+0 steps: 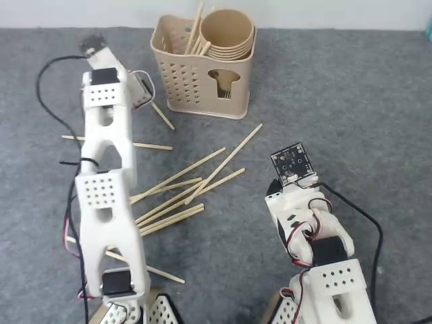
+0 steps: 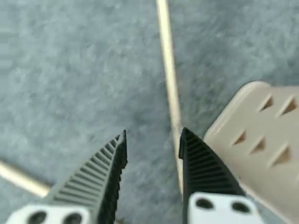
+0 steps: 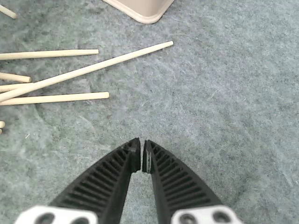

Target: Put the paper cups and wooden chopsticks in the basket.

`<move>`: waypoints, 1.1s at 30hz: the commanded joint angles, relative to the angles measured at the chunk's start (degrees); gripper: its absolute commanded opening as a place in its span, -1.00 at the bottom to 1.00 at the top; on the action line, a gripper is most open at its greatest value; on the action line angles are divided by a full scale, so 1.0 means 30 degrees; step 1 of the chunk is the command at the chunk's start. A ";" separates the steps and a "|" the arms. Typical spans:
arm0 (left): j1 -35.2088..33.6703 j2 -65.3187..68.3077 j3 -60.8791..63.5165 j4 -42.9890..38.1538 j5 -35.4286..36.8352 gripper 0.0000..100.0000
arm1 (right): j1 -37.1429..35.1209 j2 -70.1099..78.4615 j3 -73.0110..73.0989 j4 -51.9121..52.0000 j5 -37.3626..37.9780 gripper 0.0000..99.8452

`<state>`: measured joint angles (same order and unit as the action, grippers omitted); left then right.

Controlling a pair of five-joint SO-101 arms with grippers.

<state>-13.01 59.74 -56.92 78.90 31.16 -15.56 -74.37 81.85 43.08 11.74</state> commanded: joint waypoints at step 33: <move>0.1055 0.5363 -1.3201 0.5451 0.0234 -0.98 | 0.0249 -0.0308 -0.0264 -0.0366 0.0322 -0.93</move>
<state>-10.55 78.02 -92.00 93.05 31.34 -15.56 -74.37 81.85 43.08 11.74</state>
